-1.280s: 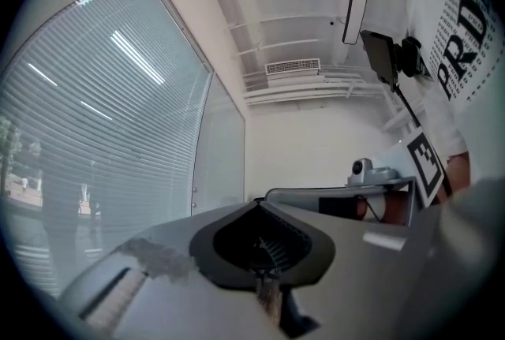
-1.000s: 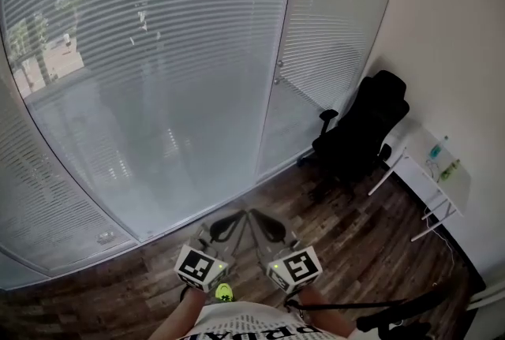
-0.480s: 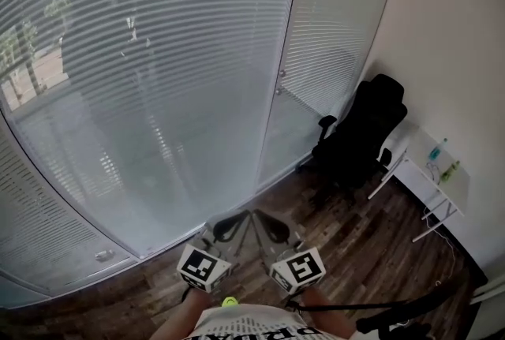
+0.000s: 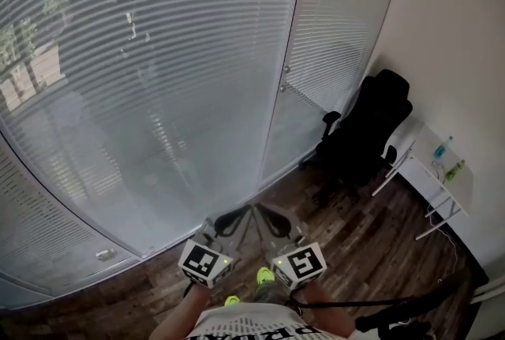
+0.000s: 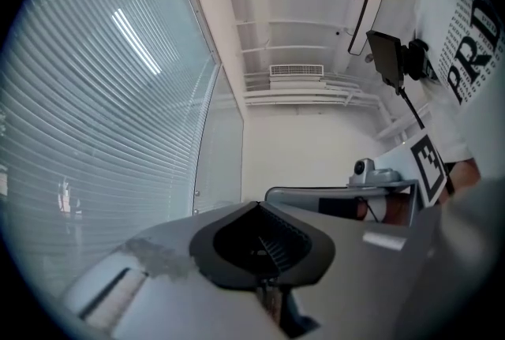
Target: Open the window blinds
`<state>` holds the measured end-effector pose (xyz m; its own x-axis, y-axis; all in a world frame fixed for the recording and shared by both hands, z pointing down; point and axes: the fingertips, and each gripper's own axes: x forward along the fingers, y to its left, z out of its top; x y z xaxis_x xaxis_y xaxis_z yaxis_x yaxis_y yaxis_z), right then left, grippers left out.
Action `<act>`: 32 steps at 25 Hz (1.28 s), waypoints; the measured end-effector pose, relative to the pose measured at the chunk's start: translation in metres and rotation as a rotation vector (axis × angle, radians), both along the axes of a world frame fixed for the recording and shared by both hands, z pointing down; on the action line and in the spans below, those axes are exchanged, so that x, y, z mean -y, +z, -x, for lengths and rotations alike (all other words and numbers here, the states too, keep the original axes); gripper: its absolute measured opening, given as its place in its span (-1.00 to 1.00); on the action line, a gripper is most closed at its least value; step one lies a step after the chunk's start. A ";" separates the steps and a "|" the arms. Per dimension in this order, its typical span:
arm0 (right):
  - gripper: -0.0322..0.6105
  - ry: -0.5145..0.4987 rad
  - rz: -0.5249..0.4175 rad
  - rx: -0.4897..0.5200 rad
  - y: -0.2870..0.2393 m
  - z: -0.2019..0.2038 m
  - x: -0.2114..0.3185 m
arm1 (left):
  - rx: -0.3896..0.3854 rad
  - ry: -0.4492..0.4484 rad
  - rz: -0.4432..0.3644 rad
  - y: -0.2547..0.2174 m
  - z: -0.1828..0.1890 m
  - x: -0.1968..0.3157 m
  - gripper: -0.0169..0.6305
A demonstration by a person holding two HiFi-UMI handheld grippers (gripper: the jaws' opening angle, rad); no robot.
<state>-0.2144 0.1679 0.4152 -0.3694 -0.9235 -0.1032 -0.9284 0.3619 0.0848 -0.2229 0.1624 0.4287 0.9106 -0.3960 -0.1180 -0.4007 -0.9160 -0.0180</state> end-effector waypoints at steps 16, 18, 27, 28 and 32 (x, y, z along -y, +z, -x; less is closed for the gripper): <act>-0.88 -0.084 0.048 0.048 -0.005 -0.094 0.071 | 0.057 -0.097 0.036 -0.007 -0.093 0.070 -0.98; -0.88 -0.093 0.057 0.051 -0.007 -0.111 0.081 | 0.068 -0.105 0.045 -0.007 -0.110 0.081 -0.98; -0.88 -0.113 0.088 0.081 0.005 -0.188 0.118 | 0.100 -0.116 0.067 0.007 -0.187 0.116 -0.98; -0.88 -0.117 0.092 0.087 0.010 -0.194 0.121 | 0.103 -0.121 0.069 0.009 -0.193 0.119 -0.98; -0.88 -0.129 0.095 0.105 0.017 -0.212 0.126 | 0.108 -0.139 0.071 0.011 -0.211 0.124 -0.98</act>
